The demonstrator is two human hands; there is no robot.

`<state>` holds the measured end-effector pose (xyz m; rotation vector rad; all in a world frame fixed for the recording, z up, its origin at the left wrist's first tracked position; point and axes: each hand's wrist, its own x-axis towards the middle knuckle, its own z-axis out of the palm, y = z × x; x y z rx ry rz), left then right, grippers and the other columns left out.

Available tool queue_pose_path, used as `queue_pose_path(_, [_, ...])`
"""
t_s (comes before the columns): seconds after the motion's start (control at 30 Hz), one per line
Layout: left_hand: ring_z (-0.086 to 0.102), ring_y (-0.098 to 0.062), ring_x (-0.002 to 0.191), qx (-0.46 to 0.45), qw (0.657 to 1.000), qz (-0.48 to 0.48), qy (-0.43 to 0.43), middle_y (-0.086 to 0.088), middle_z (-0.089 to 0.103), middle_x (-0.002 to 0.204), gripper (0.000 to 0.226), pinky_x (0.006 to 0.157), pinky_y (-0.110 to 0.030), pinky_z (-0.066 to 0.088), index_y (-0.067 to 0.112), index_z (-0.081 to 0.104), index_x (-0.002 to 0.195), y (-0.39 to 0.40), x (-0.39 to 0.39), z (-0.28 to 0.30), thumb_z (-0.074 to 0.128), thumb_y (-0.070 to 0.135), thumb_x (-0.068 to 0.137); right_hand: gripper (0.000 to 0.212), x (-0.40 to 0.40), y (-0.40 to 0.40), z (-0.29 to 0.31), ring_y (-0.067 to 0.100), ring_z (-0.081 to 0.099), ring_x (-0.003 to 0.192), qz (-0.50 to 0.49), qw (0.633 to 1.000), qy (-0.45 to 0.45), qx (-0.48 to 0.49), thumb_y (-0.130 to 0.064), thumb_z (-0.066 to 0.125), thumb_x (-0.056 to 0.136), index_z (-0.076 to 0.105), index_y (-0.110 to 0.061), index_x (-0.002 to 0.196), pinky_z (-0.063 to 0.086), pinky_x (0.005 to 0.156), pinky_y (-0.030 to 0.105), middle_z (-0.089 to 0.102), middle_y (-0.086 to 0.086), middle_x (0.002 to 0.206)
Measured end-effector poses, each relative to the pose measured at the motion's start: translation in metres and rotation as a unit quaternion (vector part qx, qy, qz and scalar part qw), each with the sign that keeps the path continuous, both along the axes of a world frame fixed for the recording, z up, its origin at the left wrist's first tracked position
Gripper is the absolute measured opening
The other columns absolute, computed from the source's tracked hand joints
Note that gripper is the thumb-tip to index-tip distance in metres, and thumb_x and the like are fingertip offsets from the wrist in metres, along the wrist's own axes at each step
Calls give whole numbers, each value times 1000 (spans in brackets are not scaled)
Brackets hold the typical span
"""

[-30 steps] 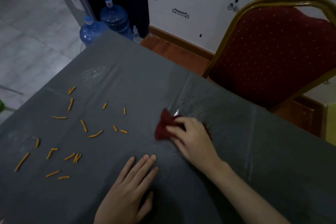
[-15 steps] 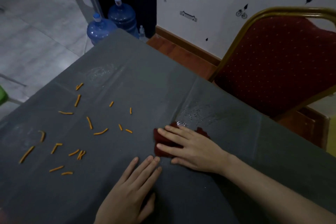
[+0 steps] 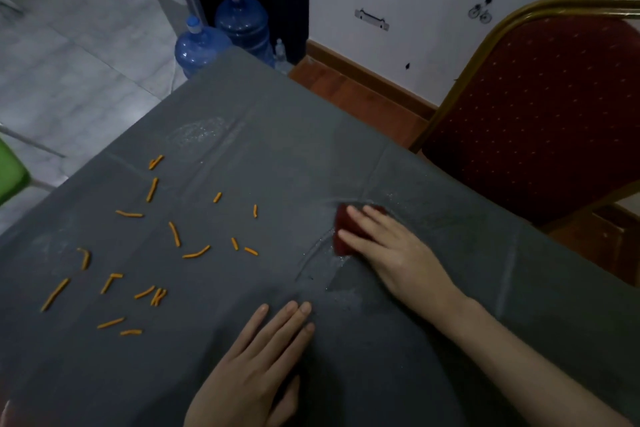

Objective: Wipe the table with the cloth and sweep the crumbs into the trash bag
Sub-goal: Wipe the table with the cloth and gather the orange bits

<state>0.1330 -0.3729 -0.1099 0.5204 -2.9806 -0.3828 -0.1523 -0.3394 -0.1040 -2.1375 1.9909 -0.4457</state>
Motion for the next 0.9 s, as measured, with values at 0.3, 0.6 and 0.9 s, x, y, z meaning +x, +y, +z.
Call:
queue_pose_path(0.3, [34,-20,142,16,1000,-1,-6,-7,44,149,64,108,-44,33,12,56,133,-1,2,0,58,30,71,46,-67,37,-3,26,35,142,-202,979,-5,-3,-5,53,95,50,-15,140,34,114,47,36,5,154])
queue_pose_path(0.6, [30,-20,145,39,999,-1,-9,-5,35,155,62,113,-45,27,12,51,139,0,6,2,57,31,80,44,-13,58,0,32,41,137,-405,911,-46,-62,2,52,94,52,-8,137,35,113,50,38,11,152])
queue_pose_path(0.9, [26,-17,146,33,999,17,-21,-2,34,156,58,116,-43,23,13,48,140,5,5,7,53,31,86,46,59,81,6,25,51,129,-11,998,54,-32,-7,46,90,58,-17,133,44,105,35,45,4,149])
